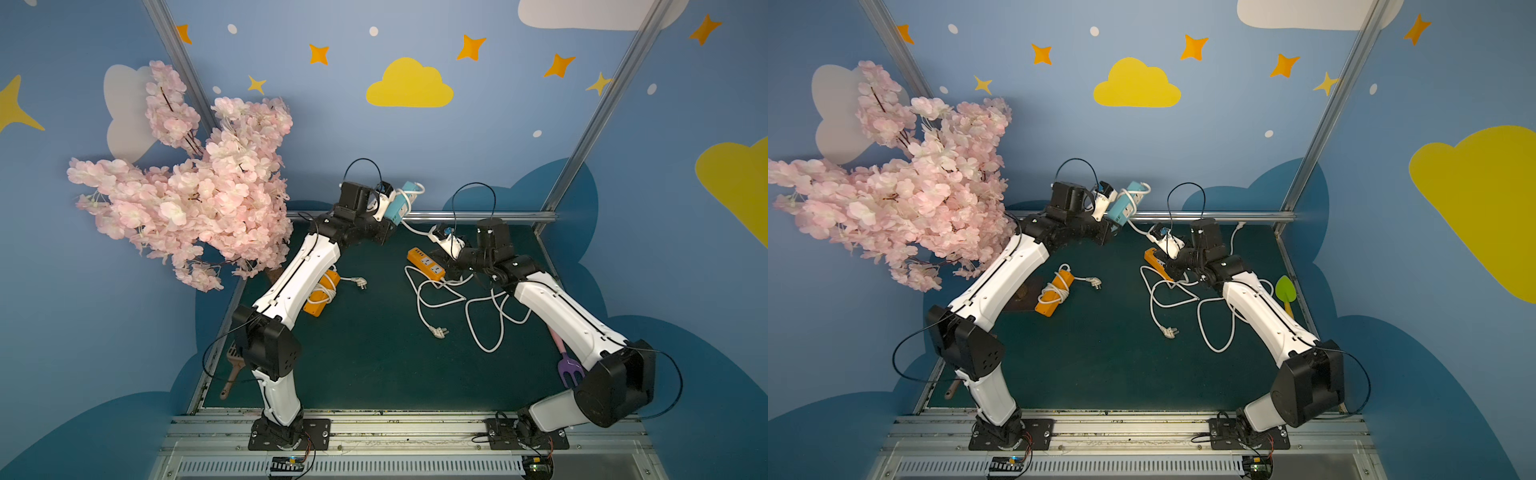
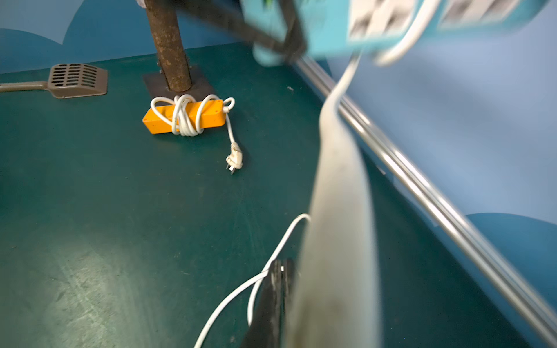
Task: Wrap the cord around the power strip
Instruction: Wrap the power cord around the power strip.
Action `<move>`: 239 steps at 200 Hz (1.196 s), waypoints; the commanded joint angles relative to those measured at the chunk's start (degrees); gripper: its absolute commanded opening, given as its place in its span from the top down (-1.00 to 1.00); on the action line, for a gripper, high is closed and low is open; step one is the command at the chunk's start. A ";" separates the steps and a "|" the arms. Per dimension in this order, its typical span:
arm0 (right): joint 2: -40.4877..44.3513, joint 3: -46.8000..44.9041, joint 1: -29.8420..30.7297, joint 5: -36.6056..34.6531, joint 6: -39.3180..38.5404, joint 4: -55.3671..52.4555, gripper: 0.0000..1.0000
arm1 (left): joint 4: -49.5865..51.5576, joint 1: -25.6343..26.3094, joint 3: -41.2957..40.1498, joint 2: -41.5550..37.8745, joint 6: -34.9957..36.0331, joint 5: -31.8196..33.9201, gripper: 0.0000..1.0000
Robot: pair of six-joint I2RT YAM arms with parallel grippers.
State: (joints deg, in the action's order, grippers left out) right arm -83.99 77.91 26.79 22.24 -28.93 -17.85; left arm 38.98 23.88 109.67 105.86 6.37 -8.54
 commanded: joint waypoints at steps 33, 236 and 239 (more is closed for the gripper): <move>0.98 9.80 -0.07 -5.85 -7.49 -2.90 1.00 | 17.96 1.70 -2.82 -0.44 16.08 -11.28 0.95; -25.12 11.87 -12.54 15.09 24.33 22.96 0.09 | -31.30 1.27 -16.45 -21.31 -7.54 -49.16 0.95; -25.23 11.40 -12.57 15.11 24.72 23.62 0.08 | -32.00 1.08 -16.43 -21.43 -8.15 -48.98 0.95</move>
State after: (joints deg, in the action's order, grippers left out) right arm -107.53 92.86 14.61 39.72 -13.39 -6.13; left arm 26.22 26.81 94.00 87.33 8.73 -53.30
